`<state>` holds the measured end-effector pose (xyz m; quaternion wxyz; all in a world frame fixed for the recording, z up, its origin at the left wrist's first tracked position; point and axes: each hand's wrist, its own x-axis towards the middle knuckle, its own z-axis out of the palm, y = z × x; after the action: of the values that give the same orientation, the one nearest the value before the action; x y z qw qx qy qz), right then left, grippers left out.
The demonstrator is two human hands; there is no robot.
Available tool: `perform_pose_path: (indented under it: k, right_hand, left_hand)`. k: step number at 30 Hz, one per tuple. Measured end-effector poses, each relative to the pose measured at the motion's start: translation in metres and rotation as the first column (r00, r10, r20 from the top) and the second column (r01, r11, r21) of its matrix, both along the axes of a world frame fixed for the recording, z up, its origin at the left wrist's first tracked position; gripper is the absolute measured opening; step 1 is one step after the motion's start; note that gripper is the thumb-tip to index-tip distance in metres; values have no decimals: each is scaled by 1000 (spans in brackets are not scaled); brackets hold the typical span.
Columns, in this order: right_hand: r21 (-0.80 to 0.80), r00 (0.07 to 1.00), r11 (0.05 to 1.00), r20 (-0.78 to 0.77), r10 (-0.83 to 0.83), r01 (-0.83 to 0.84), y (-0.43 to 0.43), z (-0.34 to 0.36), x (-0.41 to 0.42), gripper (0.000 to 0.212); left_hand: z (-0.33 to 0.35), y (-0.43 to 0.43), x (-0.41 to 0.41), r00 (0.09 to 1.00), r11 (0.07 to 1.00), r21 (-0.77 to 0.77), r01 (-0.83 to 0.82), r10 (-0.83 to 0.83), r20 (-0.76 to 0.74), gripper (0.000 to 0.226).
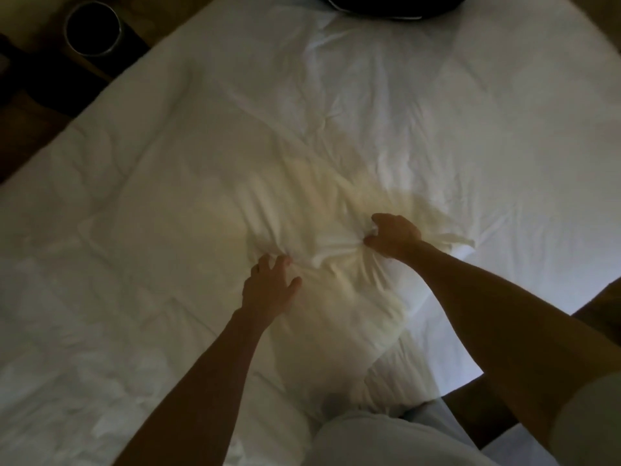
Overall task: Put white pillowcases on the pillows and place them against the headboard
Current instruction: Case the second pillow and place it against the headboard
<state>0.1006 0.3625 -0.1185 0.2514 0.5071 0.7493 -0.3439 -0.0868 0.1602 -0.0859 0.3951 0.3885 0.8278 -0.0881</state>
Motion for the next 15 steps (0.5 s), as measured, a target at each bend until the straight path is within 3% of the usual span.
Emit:
perform_pose_path:
  k: [3, 5, 8, 12, 15]
  right_hand:
    - [28, 994, 995, -63, 93, -92, -3, 29, -1, 22]
    - [70, 976, 978, -84, 202, -196, -7, 59, 0, 28]
    - [145, 913, 917, -121, 389, -371, -14, 104, 2, 24]
    - [297, 789, 771, -79, 609, -564, -24, 172, -1, 22]
    - [424, 688, 632, -26, 725, -649, -32, 224, -3, 31]
  left_hand:
    - [13, 8, -4, 986, 992, 29, 124, -120, -116, 56]
    - [28, 24, -5, 963, 974, 90, 208, -187, -194, 61]
    - [57, 55, -8, 926, 919, 171, 356, -322, -197, 73]
    - [106, 78, -3, 813, 765, 287, 577, -508, -284, 85]
    - [143, 83, 7, 729, 664, 310, 680, -568, -382, 64]
